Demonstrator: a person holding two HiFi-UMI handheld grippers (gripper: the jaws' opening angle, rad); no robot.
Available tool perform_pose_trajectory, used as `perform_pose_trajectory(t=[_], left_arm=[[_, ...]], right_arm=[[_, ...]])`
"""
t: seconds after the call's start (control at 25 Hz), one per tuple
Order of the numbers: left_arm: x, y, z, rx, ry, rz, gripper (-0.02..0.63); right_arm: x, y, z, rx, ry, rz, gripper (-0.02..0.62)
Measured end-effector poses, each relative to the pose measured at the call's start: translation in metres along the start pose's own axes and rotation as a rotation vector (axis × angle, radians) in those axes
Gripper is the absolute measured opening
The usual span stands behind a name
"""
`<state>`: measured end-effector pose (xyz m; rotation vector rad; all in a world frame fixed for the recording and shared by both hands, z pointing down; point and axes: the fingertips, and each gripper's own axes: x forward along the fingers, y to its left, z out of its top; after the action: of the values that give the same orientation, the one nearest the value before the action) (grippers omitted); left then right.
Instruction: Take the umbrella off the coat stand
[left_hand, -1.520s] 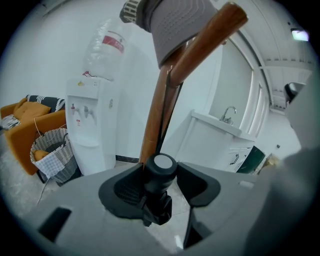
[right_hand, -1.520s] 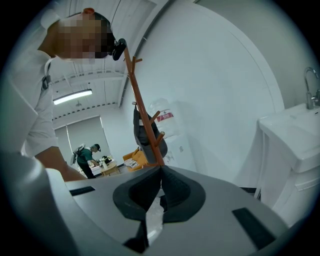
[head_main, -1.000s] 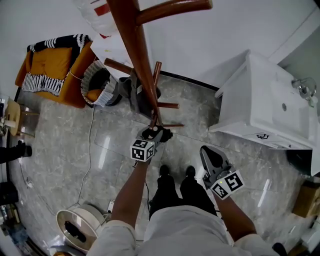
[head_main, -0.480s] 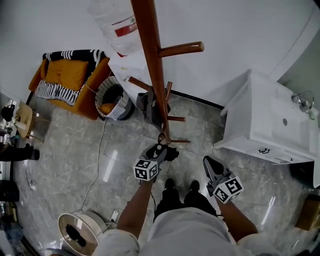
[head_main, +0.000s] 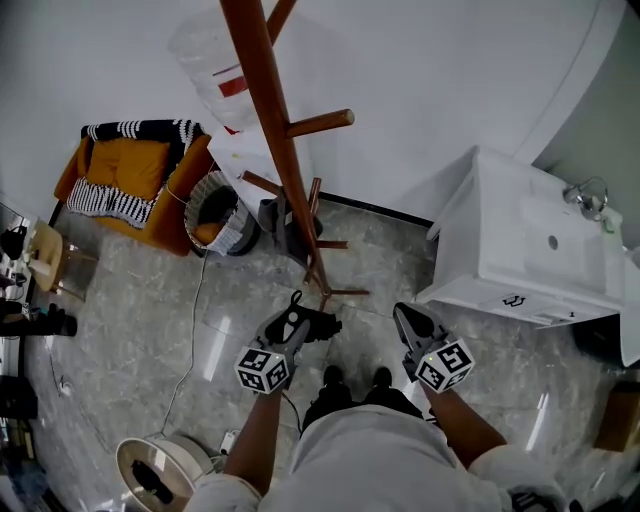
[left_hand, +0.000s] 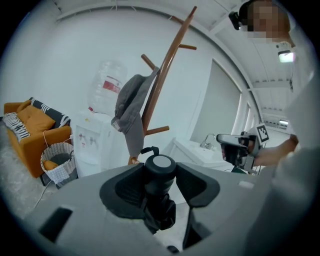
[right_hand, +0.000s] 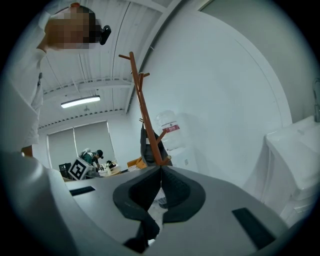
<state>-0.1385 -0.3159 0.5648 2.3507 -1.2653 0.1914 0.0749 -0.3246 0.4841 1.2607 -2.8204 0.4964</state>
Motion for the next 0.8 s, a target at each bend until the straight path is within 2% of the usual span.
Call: perform_pose_trajectory(t=[0.32,0.64,0.8], left_arm=[[-0.042,-0.034,0.039,0.068,-0.048,-0.008,0.205],[-0.076,-0.048,0.057,0.111,-0.098,0.014,0.204],[-0.089,-0.051,0.063,0.1,-0.136,0.026,0.204]], right_arm=[[-0.015,-0.014,0.024,0.004,-0.028,-0.024,0.014],[-0.024,-0.002,0.041,-0.062,-0.036,0.02,0.014],[-0.024,0.005,0.043,-0.064,-0.035,0.036,0.014]])
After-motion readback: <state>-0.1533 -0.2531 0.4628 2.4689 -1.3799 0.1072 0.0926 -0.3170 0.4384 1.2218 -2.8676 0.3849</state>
